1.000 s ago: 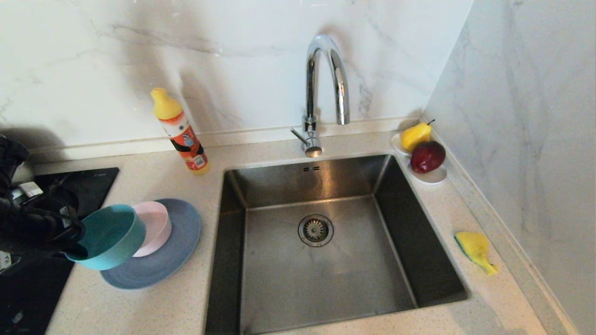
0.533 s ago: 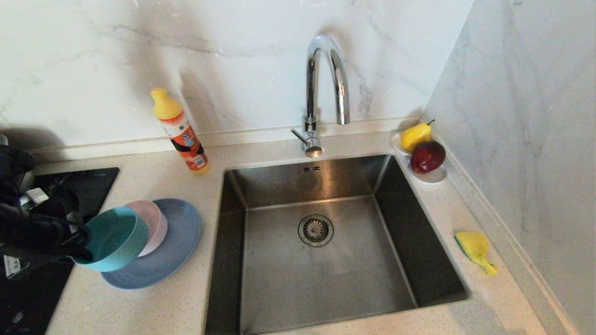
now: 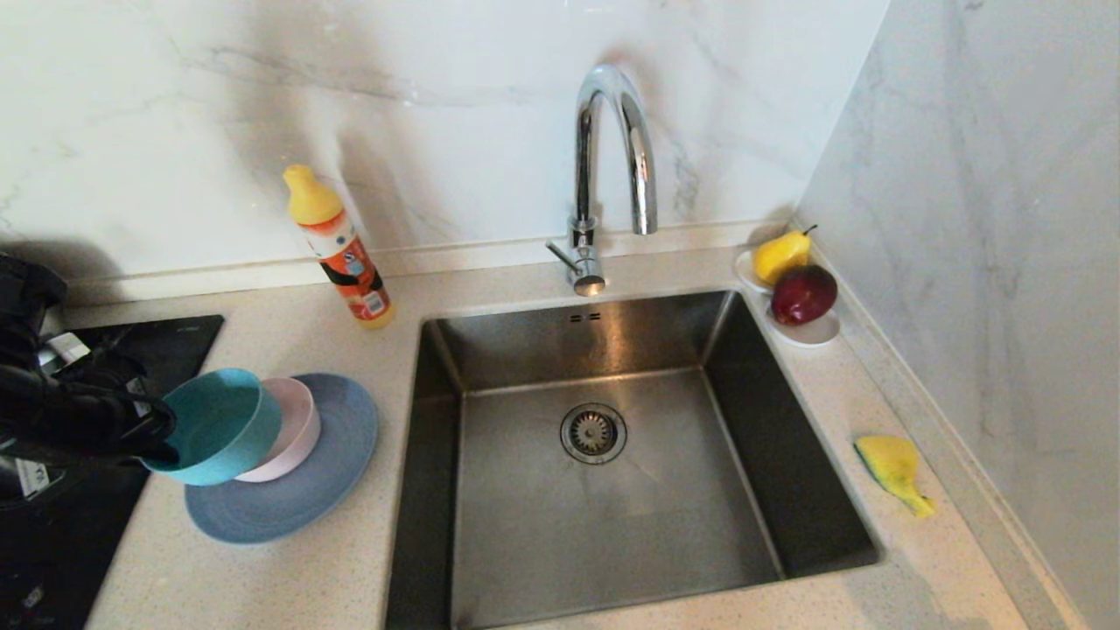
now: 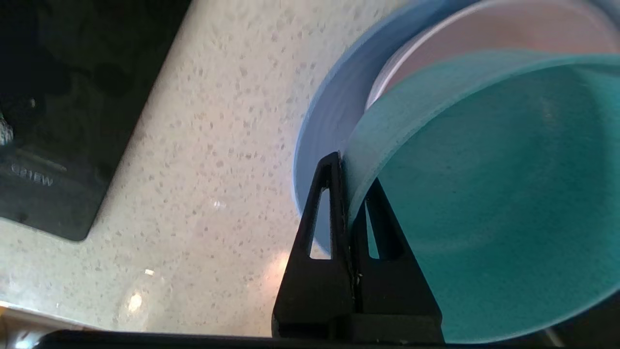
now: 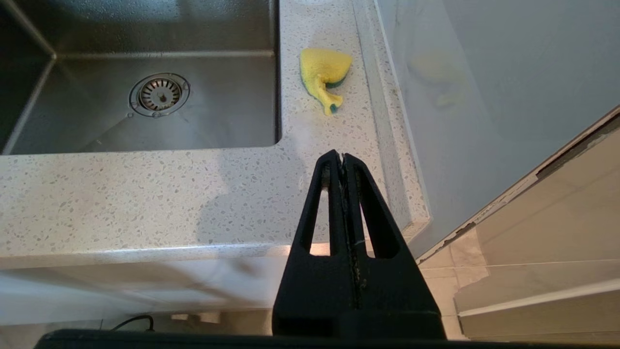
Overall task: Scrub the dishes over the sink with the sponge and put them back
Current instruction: Place the bowl on the bowl
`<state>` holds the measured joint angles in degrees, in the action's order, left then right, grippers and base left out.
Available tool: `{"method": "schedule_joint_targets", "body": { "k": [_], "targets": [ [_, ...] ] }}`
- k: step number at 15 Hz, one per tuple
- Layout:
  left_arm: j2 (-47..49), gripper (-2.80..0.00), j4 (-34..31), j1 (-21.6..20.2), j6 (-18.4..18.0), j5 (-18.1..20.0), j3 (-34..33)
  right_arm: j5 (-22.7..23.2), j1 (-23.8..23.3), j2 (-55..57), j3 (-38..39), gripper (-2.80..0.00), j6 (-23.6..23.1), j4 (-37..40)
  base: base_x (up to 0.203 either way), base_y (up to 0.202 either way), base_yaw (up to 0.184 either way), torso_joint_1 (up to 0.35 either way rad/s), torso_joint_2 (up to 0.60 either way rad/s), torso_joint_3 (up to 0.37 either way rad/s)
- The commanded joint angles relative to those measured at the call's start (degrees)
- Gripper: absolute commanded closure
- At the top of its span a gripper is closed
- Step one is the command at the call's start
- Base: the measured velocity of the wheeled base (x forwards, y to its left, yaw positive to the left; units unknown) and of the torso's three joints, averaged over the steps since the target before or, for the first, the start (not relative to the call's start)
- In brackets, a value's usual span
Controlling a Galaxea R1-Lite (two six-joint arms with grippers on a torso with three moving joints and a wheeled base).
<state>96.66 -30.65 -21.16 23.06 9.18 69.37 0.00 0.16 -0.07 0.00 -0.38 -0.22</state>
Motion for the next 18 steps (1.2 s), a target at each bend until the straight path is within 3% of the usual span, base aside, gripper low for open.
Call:
{"method": "schedule_joint_targets", "body": {
  "k": [1,8,9,16,17,18],
  "targets": [
    [0.5,0.0,0.0,0.0,0.1,0.2,0.7,0.0,0.0,-0.1,0.0,0.0,-0.1,0.0,0.0,0.0,0.0,0.0,0.0,0.0],
    [2.4,0.0,2.2,0.9,0.2,0.1,0.6,0.0,0.0,0.0,0.0,0.0,0.0,0.0,0.0,0.0,0.0,0.0,0.0,0.0],
    [2.4,-2.8,2.2,1.1,0.2,0.3,0.6,0.0,0.0,0.0,0.0,0.0,-0.1,0.0,0.0,0.0,0.0,0.0,0.0,0.0],
    [-0.3,-2.8,1.8,1.7,2.0,0.7,4.3,0.0,0.0,-0.1,0.0,0.0,0.0,0.0,0.0,0.0,0.0,0.0,0.0,0.0],
    [-1.7,-2.01,1.3,1.7,2.6,0.8,6.6,0.0,0.0,0.0,0.0,0.0,0.0,0.0,0.0,0.0,0.0,0.0,0.0,0.0],
    [-2.9,0.0,0.7,1.7,2.6,1.1,9.0,0.0,0.0,-0.1,0.0,0.0,-0.1,0.0,0.0,0.0,0.0,0.0,0.0,0.0]
  ]
}}
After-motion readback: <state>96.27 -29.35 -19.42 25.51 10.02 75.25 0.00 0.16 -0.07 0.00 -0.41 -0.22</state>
